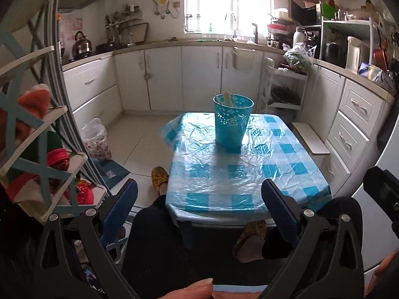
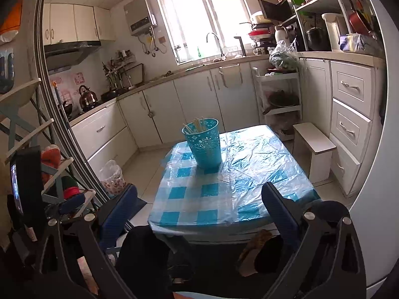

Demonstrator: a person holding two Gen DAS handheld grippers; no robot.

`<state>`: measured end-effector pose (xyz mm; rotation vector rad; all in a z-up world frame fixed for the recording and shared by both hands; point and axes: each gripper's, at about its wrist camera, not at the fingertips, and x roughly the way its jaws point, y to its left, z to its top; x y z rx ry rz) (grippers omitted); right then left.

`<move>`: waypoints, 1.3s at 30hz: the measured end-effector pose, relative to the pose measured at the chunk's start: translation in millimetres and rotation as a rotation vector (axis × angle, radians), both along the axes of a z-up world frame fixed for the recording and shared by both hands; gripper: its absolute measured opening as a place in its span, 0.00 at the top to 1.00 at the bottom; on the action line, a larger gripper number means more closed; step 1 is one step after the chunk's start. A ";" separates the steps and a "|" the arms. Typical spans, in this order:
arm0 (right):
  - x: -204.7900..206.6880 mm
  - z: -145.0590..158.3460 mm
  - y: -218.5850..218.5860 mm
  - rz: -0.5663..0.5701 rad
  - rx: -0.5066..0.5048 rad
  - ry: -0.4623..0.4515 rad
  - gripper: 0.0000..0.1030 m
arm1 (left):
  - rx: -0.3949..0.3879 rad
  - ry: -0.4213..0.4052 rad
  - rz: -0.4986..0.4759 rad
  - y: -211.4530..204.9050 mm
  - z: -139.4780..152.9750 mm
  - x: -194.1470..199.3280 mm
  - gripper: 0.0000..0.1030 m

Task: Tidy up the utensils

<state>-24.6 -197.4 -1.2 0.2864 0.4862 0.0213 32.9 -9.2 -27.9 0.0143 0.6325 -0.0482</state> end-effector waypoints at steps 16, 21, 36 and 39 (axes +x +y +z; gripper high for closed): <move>-13.0 -1.4 6.6 0.018 -0.003 0.006 0.07 | -0.006 -0.006 0.006 5.9 0.7 -11.8 0.07; -13.3 -0.8 6.0 0.018 0.002 0.018 0.07 | -0.006 -0.007 0.006 6.4 0.5 -12.4 0.07; -10.2 -3.3 4.4 0.020 0.008 0.030 0.07 | -0.006 -0.003 0.006 6.1 -0.5 -14.9 0.07; -10.2 -3.5 4.7 0.020 0.009 0.034 0.07 | -0.006 -0.003 0.006 5.9 -0.4 -13.8 0.07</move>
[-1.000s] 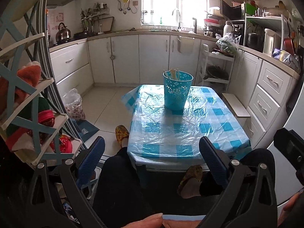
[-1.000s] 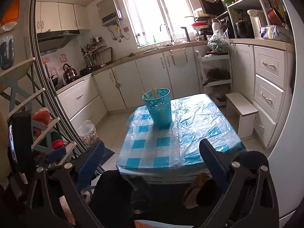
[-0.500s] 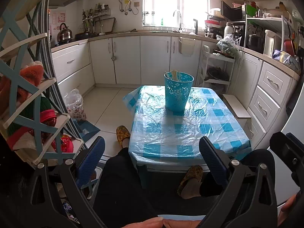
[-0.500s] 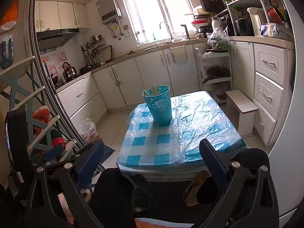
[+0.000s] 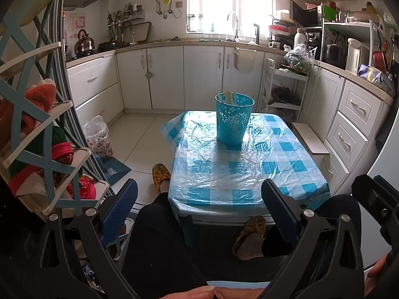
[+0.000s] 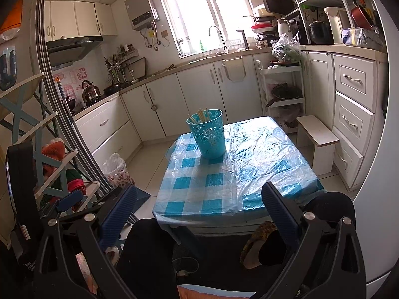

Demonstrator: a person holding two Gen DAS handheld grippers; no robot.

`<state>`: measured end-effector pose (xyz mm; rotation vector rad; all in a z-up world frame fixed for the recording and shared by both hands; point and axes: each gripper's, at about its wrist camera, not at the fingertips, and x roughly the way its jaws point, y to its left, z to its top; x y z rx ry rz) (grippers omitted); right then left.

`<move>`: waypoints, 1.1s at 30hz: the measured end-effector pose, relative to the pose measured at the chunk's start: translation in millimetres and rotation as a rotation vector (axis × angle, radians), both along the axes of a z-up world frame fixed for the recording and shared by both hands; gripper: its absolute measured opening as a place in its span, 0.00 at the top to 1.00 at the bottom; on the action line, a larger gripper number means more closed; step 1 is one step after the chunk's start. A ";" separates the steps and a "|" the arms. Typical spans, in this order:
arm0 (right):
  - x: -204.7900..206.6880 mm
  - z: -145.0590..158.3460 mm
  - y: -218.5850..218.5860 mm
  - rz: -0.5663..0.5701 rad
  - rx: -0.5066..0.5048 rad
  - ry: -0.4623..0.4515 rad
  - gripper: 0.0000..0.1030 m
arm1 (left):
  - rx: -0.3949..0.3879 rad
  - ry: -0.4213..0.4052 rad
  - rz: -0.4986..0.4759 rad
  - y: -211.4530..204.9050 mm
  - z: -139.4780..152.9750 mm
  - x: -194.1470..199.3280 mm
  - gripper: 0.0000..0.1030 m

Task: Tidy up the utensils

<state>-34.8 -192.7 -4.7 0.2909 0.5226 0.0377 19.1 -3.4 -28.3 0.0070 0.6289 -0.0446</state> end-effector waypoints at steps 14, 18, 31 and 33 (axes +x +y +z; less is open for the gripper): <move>0.8 -2.5 2.5 0.002 -0.002 0.003 0.07 | 0.000 0.000 0.002 0.8 0.2 -0.7 0.07; 1.7 -2.7 1.7 0.006 -0.004 0.009 0.07 | -0.001 0.001 0.001 1.8 -0.5 -1.1 0.07; 2.6 -3.7 2.1 0.008 -0.005 0.012 0.07 | -0.001 0.002 0.001 2.1 -0.3 -1.0 0.07; 2.7 -3.6 2.4 0.007 -0.006 0.012 0.07 | -0.002 0.002 0.001 2.0 -0.3 -1.0 0.07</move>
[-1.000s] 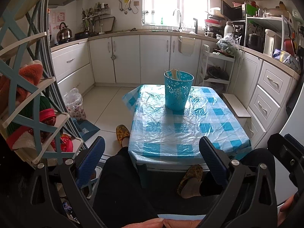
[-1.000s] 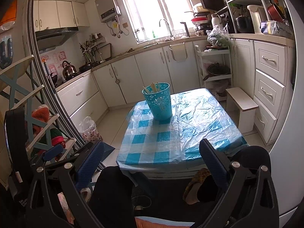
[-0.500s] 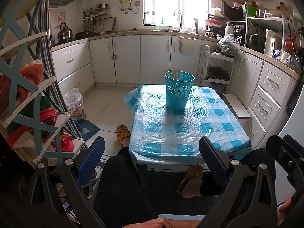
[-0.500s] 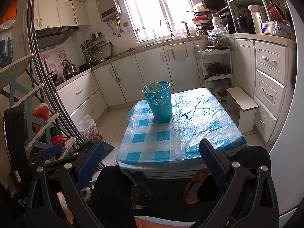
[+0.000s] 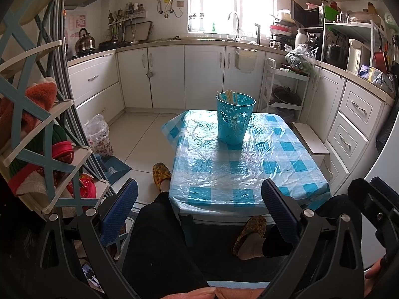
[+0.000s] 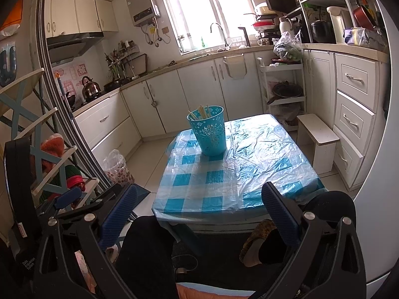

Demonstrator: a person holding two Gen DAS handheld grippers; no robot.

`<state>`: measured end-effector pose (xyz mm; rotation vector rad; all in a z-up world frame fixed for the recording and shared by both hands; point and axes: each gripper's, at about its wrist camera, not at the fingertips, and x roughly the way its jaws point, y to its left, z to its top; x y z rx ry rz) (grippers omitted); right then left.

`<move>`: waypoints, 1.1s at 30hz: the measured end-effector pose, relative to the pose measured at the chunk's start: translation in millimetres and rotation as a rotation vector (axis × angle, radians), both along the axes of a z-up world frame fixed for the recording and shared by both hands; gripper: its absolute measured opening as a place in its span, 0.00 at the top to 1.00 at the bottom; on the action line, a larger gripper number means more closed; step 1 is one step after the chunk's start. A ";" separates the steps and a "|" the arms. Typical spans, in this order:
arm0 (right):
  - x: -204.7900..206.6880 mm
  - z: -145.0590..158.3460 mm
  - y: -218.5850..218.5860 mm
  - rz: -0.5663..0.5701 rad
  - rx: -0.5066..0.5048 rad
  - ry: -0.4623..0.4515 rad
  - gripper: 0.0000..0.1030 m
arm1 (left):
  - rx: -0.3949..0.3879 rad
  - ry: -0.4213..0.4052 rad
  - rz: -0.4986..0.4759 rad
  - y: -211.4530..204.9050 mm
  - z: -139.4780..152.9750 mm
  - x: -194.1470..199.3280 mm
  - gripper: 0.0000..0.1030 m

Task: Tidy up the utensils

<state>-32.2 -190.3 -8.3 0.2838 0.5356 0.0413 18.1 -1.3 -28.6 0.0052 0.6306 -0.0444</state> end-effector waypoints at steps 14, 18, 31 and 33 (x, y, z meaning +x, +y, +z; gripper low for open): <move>0.5 -3.9 -1.7 0.005 0.001 0.007 0.07 | 0.000 0.001 -0.001 0.9 -1.5 -0.2 0.07; 1.0 -3.3 -1.9 0.006 0.001 0.006 0.07 | 0.000 0.002 0.000 1.0 -1.3 0.0 0.07; 1.1 -5.6 -1.9 0.009 0.001 0.011 0.07 | 0.000 0.003 -0.001 1.9 -0.9 0.1 0.07; 0.6 -7.3 -2.4 0.010 0.001 0.013 0.07 | -0.001 0.003 0.000 2.2 -1.2 -0.9 0.07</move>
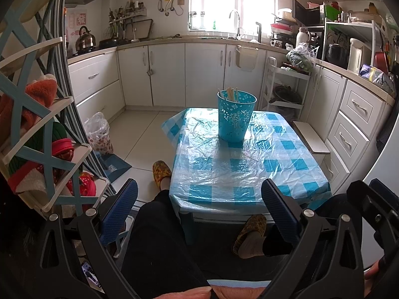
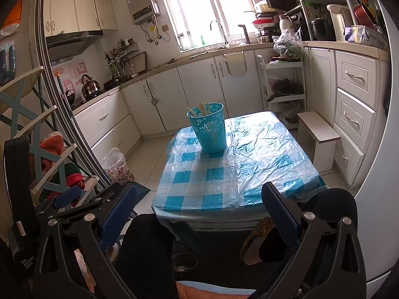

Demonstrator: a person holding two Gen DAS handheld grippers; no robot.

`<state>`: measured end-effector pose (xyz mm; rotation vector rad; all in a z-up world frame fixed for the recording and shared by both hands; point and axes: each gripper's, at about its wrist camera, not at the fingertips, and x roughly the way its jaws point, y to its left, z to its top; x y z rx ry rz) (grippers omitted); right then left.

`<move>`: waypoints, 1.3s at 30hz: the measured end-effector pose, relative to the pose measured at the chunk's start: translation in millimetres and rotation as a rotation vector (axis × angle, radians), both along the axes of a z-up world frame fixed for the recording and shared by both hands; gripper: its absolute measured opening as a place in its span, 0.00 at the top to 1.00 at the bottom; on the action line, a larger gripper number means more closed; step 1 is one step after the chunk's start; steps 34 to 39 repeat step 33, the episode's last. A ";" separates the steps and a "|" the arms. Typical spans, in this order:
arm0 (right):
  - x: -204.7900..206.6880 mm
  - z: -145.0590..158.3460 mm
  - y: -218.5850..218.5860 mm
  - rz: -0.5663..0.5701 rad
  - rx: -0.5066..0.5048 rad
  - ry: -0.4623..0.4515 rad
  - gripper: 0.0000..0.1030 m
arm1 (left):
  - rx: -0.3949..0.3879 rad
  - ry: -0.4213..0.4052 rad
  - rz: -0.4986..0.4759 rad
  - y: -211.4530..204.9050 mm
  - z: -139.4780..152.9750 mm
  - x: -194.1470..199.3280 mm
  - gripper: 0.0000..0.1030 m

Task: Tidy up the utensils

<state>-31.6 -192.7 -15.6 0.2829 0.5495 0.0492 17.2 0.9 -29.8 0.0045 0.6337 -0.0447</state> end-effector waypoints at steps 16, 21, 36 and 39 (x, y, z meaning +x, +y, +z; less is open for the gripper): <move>-0.3 -2.6 0.7 0.000 0.001 0.006 0.07 | -0.016 0.021 -0.013 1.4 -5.3 -1.6 0.07; -1.6 -4.4 1.1 -0.001 0.001 0.002 0.07 | -0.004 0.003 0.004 3.8 -10.2 -8.6 0.07; -5.7 0.0 2.9 -0.009 -0.013 -0.029 0.07 | -0.006 0.031 -0.043 -2.8 -7.6 -4.3 0.07; -5.7 0.0 2.9 -0.009 -0.013 -0.029 0.07 | -0.006 0.031 -0.043 -2.8 -7.6 -4.3 0.07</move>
